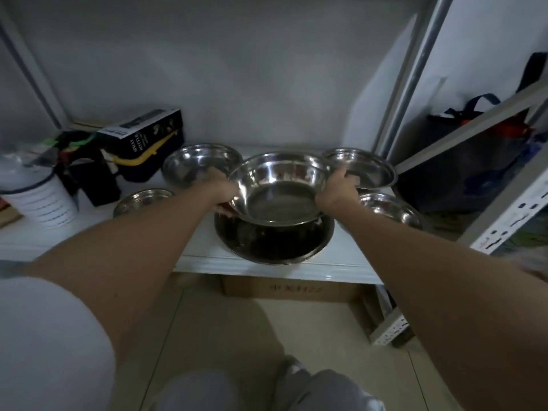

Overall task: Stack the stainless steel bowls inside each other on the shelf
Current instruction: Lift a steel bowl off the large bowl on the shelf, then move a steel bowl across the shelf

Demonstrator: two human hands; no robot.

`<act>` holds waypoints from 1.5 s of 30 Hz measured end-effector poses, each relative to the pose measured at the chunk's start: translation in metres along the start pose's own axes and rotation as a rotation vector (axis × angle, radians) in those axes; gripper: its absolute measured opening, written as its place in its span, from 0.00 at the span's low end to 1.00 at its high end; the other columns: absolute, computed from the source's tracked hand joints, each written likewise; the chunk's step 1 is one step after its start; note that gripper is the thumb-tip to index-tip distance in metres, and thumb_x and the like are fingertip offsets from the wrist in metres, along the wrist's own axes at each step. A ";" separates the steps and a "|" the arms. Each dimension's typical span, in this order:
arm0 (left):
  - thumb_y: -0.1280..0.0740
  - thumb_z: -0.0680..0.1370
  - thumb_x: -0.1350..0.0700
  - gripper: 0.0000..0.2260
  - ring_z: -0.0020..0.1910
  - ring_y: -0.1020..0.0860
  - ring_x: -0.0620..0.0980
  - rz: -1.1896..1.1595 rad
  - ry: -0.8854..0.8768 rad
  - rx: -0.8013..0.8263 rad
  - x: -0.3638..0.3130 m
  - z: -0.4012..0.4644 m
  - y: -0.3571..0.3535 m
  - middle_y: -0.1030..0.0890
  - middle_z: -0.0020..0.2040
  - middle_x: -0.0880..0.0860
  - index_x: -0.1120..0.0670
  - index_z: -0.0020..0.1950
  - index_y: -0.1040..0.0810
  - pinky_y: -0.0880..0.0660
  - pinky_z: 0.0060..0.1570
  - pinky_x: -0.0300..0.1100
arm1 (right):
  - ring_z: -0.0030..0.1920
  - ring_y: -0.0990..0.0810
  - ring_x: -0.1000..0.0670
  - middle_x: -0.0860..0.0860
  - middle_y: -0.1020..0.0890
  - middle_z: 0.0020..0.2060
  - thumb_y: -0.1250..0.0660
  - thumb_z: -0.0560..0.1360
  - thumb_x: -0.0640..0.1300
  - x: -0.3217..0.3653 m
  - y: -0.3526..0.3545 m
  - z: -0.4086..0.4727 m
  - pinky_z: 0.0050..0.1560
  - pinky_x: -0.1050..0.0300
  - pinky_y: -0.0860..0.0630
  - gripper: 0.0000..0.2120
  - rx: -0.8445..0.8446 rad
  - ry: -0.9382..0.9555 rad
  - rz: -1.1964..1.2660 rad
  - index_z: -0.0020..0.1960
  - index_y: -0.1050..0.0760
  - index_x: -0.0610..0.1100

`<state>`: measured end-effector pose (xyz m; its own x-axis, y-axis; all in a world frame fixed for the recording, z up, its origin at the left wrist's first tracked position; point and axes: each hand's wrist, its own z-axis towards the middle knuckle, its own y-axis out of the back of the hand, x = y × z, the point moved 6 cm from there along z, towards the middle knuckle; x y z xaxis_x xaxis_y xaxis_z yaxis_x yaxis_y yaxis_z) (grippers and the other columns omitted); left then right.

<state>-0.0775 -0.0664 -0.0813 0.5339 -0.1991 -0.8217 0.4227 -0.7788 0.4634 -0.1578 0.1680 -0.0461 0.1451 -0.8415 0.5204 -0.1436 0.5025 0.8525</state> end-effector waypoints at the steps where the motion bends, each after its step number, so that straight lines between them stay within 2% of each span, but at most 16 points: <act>1: 0.31 0.73 0.60 0.22 0.29 0.21 0.54 0.051 0.010 -0.003 0.008 -0.004 0.000 0.22 0.39 0.58 0.62 0.65 0.34 0.25 0.18 0.40 | 0.69 0.33 0.36 0.34 0.38 0.70 0.35 0.74 0.40 -0.004 -0.008 -0.005 0.66 0.48 0.33 0.36 0.020 -0.004 -0.029 0.74 0.50 0.33; 3: 0.31 0.73 0.58 0.11 0.29 0.22 0.52 0.188 0.005 -0.049 0.019 -0.006 0.004 0.24 0.36 0.56 0.60 0.49 0.30 0.27 0.17 0.37 | 0.66 0.29 0.38 0.36 0.31 0.66 0.34 0.74 0.41 -0.012 -0.021 -0.007 0.63 0.50 0.30 0.31 0.044 -0.010 -0.059 0.71 0.42 0.31; 5: 0.32 0.72 0.58 0.08 0.31 0.21 0.53 0.361 -0.050 -0.114 0.024 -0.004 0.008 0.23 0.36 0.56 0.59 0.39 0.30 0.24 0.24 0.40 | 0.62 0.24 0.39 0.37 0.25 0.62 0.34 0.74 0.41 -0.019 -0.031 -0.006 0.58 0.51 0.27 0.26 0.075 -0.049 -0.016 0.68 0.36 0.32; 7: 0.33 0.72 0.57 0.06 0.32 0.22 0.52 0.518 -0.114 -0.165 0.022 -0.004 0.010 0.22 0.35 0.55 0.58 0.38 0.27 0.23 0.30 0.42 | 0.56 0.21 0.41 0.39 0.22 0.56 0.35 0.74 0.40 -0.024 -0.040 -0.002 0.53 0.52 0.24 0.21 0.109 -0.072 0.006 0.64 0.31 0.32; 11: 0.34 0.73 0.53 0.10 0.30 0.27 0.48 0.777 -0.170 -0.187 0.019 -0.004 0.008 0.26 0.32 0.52 0.56 0.35 0.28 0.30 0.29 0.39 | 0.41 0.21 0.45 0.44 0.22 0.39 0.36 0.75 0.38 -0.030 -0.051 -0.003 0.41 0.56 0.21 0.12 0.178 -0.073 0.002 0.56 0.26 0.34; 14: 0.32 0.74 0.54 0.08 0.35 0.23 0.50 0.904 -0.142 -0.151 0.021 -0.004 0.005 0.25 0.35 0.52 0.58 0.44 0.24 0.28 0.33 0.41 | 0.35 0.22 0.48 0.46 0.25 0.34 0.36 0.75 0.37 -0.031 -0.055 -0.001 0.39 0.57 0.22 0.07 0.205 -0.055 -0.047 0.52 0.25 0.35; 16: 0.32 0.74 0.51 0.11 0.42 0.20 0.53 0.957 -0.142 -0.124 0.021 -0.001 0.006 0.22 0.40 0.54 0.58 0.48 0.23 0.22 0.42 0.44 | 0.36 0.22 0.48 0.45 0.23 0.37 0.36 0.75 0.38 -0.028 -0.055 0.002 0.39 0.56 0.22 0.09 0.212 -0.054 -0.078 0.53 0.25 0.35; 17: 0.33 0.74 0.49 0.12 0.44 0.20 0.54 0.974 -0.152 -0.130 0.020 0.001 0.009 0.20 0.42 0.55 0.58 0.48 0.23 0.22 0.45 0.45 | 0.41 0.20 0.46 0.43 0.22 0.42 0.36 0.75 0.39 -0.024 -0.053 0.004 0.44 0.54 0.21 0.12 0.203 -0.048 -0.093 0.57 0.26 0.35; 19: 0.35 0.75 0.47 0.14 0.42 0.21 0.53 0.945 -0.176 -0.177 0.013 0.009 0.016 0.21 0.41 0.54 0.59 0.47 0.23 0.24 0.42 0.44 | 0.58 0.24 0.41 0.40 0.25 0.58 0.36 0.75 0.42 -0.010 -0.049 0.011 0.58 0.47 0.24 0.22 0.135 0.004 -0.160 0.66 0.33 0.35; 21: 0.38 0.76 0.47 0.13 0.43 0.22 0.53 0.873 -0.195 -0.238 0.005 0.022 0.024 0.24 0.41 0.53 0.58 0.46 0.26 0.28 0.39 0.43 | 0.66 0.31 0.40 0.40 0.30 0.66 0.36 0.75 0.43 0.010 -0.048 0.023 0.66 0.45 0.30 0.27 0.083 0.079 -0.192 0.70 0.38 0.36; 25: 0.42 0.77 0.50 0.19 0.54 0.23 0.58 0.805 -0.150 -0.298 -0.005 0.052 0.044 0.22 0.54 0.59 0.61 0.61 0.26 0.25 0.51 0.49 | 0.67 0.32 0.39 0.40 0.30 0.66 0.37 0.74 0.42 0.050 -0.058 0.048 0.66 0.44 0.32 0.25 0.081 0.152 -0.164 0.69 0.37 0.37; 27: 0.40 0.76 0.49 0.24 0.63 0.28 0.60 0.749 -0.115 -0.319 -0.004 0.066 0.055 0.27 0.66 0.62 0.60 0.70 0.32 0.28 0.59 0.52 | 0.65 0.31 0.38 0.40 0.29 0.65 0.39 0.75 0.42 0.069 -0.064 0.061 0.63 0.45 0.31 0.22 0.077 0.183 -0.163 0.67 0.36 0.37; 30: 0.39 0.76 0.49 0.28 0.70 0.36 0.63 0.753 -0.063 -0.332 -0.001 0.084 0.071 0.37 0.73 0.63 0.58 0.74 0.39 0.34 0.65 0.53 | 0.64 0.30 0.39 0.40 0.29 0.64 0.39 0.76 0.43 0.097 -0.081 0.082 0.61 0.46 0.31 0.21 0.108 0.223 -0.116 0.67 0.35 0.37; 36: 0.38 0.76 0.49 0.31 0.68 0.37 0.64 0.610 0.162 -0.374 0.019 0.130 0.111 0.40 0.72 0.64 0.57 0.76 0.45 0.34 0.64 0.53 | 0.64 0.29 0.36 0.36 0.28 0.64 0.40 0.76 0.43 0.162 -0.127 0.125 0.63 0.48 0.31 0.21 0.195 0.261 -0.018 0.67 0.34 0.37; 40: 0.36 0.76 0.50 0.34 0.67 0.33 0.63 0.598 0.144 -0.329 0.028 0.157 0.116 0.35 0.70 0.63 0.62 0.75 0.47 0.31 0.61 0.52 | 0.63 0.26 0.36 0.37 0.26 0.63 0.39 0.75 0.43 0.181 -0.158 0.140 0.59 0.50 0.28 0.21 0.253 0.239 -0.001 0.67 0.34 0.38; 45: 0.36 0.76 0.54 0.34 0.68 0.33 0.62 0.543 0.148 -0.387 0.031 0.173 0.119 0.37 0.71 0.66 0.66 0.74 0.50 0.31 0.62 0.50 | 0.61 0.25 0.37 0.37 0.28 0.64 0.38 0.75 0.41 0.179 -0.172 0.151 0.59 0.51 0.28 0.23 0.267 0.200 0.054 0.69 0.36 0.40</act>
<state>-0.1376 -0.2683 -0.1096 0.8271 -0.3969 -0.3980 0.2834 -0.3171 0.9051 -0.2551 -0.0993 -0.1069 0.3157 -0.7462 0.5861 -0.4040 0.4531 0.7946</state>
